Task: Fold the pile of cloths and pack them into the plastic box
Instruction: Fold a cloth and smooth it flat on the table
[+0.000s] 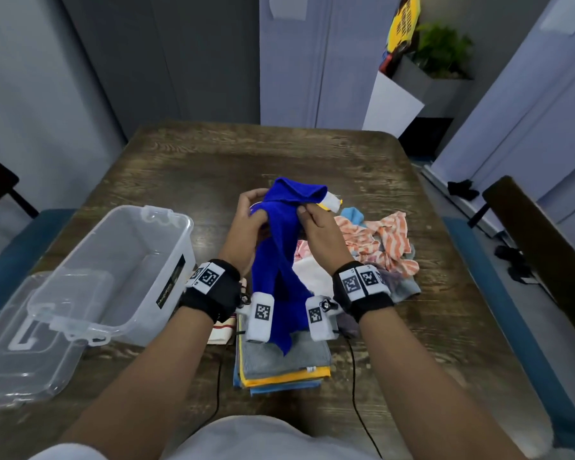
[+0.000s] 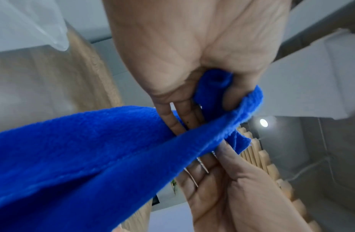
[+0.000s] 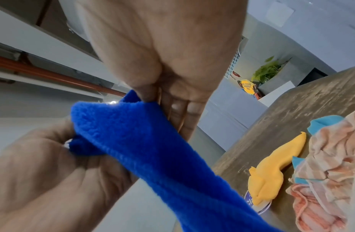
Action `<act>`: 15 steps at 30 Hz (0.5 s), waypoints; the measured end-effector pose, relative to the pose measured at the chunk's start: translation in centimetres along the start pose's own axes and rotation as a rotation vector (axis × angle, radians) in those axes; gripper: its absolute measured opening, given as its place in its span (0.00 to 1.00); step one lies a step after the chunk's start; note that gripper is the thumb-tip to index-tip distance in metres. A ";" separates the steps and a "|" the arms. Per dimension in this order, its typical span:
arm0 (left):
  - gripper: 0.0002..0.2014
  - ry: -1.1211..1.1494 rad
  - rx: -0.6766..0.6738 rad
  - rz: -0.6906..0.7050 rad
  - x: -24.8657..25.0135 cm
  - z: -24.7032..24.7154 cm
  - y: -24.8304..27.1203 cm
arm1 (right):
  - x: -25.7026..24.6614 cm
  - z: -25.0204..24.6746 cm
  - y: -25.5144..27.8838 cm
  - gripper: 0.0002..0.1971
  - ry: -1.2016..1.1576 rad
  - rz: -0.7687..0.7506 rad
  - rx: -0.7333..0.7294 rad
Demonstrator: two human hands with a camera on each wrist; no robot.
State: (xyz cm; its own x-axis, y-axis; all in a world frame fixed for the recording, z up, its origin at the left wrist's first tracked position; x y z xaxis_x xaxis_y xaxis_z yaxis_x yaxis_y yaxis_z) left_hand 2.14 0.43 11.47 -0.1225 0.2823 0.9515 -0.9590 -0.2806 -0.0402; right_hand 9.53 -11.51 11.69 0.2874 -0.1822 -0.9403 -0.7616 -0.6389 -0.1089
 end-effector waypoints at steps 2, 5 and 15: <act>0.25 0.218 0.012 -0.017 -1.0 -0.1 0.0 | -0.2 -0.2 -0.3 0.11 0.020 -0.004 0.004; 0.37 0.222 -0.064 -0.034 -1.3 1.0 -0.2 | -1.4 -0.7 -0.4 0.08 0.072 -0.034 0.033; 0.08 -0.068 -0.051 0.207 6.7 1.0 -1.0 | 1.9 -2.9 0.4 0.32 -0.173 0.164 0.080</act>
State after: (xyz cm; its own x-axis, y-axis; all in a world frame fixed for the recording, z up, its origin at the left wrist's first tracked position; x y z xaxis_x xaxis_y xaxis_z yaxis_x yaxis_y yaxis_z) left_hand 2.53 1.68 18.15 -0.3025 0.1605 0.9395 -0.9269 -0.2793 -0.2507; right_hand 11.46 -14.26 10.78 0.0579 -0.1439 -0.9879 -0.8355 -0.5487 0.0309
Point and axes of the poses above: each hand's wrist, its own y-axis away from the middle knuckle, its own z-axis out of the palm, x = y × z, the point moved 10 cm from there along -y, towards the middle knuckle, and after that the axes turned 9 degrees about -x, right-handed, at the moved point
